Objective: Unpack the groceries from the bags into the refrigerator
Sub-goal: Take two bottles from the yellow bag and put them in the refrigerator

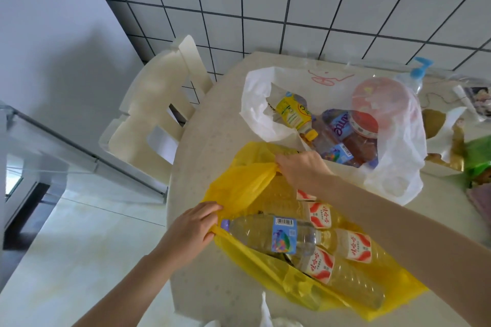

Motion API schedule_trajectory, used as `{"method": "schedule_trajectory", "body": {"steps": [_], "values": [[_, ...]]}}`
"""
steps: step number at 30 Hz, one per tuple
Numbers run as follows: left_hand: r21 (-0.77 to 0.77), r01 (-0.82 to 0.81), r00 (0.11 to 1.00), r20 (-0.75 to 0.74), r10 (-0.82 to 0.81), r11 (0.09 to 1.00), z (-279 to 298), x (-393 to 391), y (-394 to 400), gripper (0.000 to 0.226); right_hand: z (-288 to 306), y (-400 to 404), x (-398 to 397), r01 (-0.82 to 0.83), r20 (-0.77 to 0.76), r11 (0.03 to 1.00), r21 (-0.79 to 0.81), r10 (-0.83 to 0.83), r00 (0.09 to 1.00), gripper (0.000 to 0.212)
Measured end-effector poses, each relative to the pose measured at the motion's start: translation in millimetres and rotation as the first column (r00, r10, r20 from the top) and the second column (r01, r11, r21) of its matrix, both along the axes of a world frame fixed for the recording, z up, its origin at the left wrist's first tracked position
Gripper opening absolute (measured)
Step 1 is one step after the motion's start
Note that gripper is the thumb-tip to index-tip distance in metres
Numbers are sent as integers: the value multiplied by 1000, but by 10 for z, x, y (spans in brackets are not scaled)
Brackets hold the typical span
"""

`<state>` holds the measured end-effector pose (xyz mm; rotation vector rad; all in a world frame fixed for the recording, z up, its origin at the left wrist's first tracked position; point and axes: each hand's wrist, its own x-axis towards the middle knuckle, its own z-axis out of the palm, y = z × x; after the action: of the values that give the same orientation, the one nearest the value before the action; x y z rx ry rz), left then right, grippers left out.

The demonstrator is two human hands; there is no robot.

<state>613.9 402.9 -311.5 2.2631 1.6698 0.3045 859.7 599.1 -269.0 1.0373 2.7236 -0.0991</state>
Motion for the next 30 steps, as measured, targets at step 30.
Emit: {"method": "schedule_trajectory", "body": {"steps": [30], "values": [[-132,-270,951,118,286,954,331,725,53,38,153,-702,920,403,-266,865,-298,-481,836,8]]}}
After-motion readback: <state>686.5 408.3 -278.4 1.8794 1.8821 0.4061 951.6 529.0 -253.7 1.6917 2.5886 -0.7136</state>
